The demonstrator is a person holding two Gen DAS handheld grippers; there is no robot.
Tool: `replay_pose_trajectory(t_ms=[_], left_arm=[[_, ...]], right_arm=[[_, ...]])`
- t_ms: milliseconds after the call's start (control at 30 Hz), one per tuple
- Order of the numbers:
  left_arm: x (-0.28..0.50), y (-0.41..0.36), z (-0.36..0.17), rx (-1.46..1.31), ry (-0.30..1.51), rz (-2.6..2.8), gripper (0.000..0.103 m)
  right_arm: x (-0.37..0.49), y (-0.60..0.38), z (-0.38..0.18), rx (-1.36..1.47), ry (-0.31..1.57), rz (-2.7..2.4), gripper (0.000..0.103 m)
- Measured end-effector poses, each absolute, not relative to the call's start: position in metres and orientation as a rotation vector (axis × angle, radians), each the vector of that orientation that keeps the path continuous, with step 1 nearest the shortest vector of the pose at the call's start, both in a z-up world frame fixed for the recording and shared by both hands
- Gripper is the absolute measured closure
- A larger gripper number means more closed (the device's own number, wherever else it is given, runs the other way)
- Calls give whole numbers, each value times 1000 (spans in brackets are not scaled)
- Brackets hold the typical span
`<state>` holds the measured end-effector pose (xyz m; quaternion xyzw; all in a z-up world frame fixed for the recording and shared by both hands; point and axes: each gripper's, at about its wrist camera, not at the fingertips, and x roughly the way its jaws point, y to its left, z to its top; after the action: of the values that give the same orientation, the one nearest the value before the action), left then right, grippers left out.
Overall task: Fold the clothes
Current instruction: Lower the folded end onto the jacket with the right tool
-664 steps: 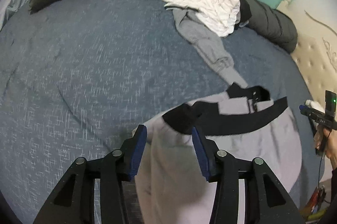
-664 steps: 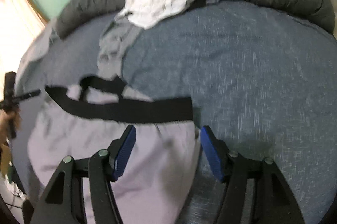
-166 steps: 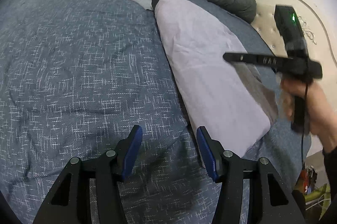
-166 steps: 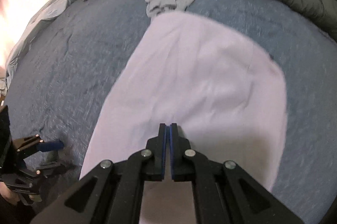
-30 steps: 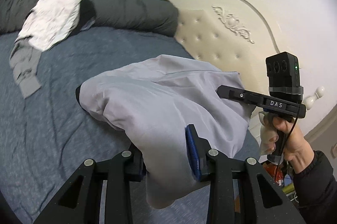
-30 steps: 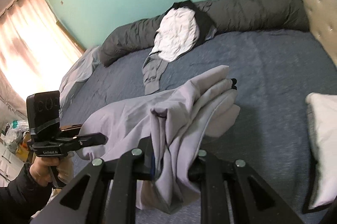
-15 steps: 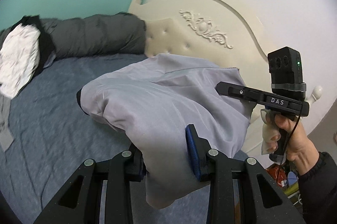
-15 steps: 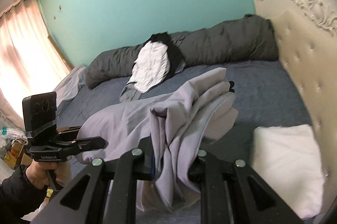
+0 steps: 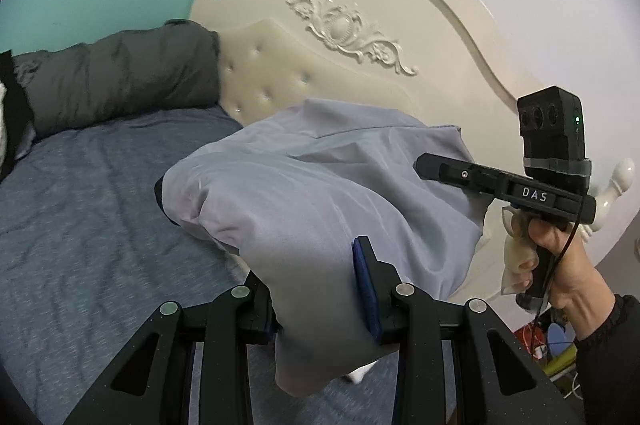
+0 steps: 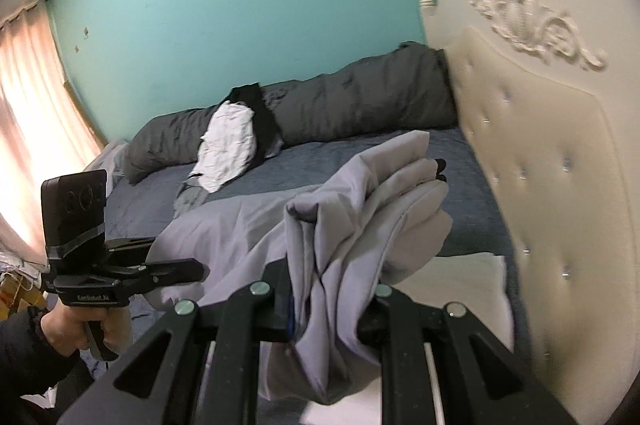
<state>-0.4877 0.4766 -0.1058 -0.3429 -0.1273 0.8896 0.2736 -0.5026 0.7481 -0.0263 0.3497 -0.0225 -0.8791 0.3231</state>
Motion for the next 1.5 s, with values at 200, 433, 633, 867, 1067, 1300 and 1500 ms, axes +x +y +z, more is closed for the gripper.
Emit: replay_pose_trajectory(t_ms=[200, 433, 633, 867, 1067, 1300, 1500], left_arm=[[-502, 532, -131, -909, -305, 2386, 67], [-498, 579, -202, -1037, -311, 2331, 67], [-484, 576, -235, -1101, -448, 2277, 67], [-472, 559, -230, -1113, -676, 2163, 67], [-463, 554, -240, -1225, -729, 2091, 64], [-436, 535, -206, -1166, -513, 2209, 58], [-429, 547, -189, -1115, -352, 2262, 58]], right_arm=[[-512, 800, -45, 902, -24, -2349, 86], [-513, 848, -119, 1030, -55, -2380, 86], [-504, 885, -161, 1108, -183, -2380, 86], [-496, 901, -166, 1163, -285, -2376, 85], [-502, 905, -177, 1339, -261, -2409, 68], [-484, 923, -146, 1295, -286, -2567, 57], [-465, 921, -110, 1104, -227, -2690, 76]])
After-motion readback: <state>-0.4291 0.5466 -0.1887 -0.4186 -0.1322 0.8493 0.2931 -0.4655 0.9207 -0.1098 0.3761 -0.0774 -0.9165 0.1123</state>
